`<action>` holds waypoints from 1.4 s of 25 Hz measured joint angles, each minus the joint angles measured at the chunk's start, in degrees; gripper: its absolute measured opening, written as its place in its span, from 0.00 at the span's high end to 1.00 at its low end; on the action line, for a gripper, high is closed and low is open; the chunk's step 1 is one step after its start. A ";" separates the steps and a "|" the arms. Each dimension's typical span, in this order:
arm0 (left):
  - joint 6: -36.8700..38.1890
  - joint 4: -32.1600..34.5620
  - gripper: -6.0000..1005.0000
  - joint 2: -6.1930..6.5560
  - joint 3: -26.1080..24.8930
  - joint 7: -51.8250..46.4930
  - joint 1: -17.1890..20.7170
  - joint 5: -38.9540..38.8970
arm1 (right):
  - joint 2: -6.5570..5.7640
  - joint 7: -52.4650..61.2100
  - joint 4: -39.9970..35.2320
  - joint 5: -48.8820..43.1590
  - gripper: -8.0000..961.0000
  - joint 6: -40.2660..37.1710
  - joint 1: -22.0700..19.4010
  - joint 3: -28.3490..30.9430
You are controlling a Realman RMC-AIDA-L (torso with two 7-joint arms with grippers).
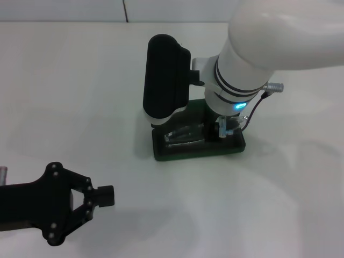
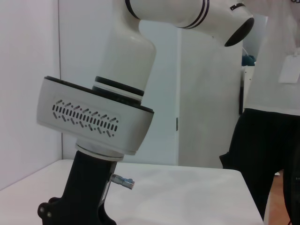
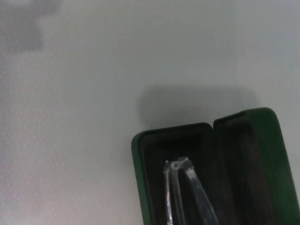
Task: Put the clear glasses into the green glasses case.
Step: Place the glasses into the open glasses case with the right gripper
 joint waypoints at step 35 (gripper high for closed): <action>0.00 -0.40 0.94 0.27 0.00 0.15 0.44 -0.27 | 0.00 1.85 -8.13 0.02 0.86 -3.71 -2.77 -0.69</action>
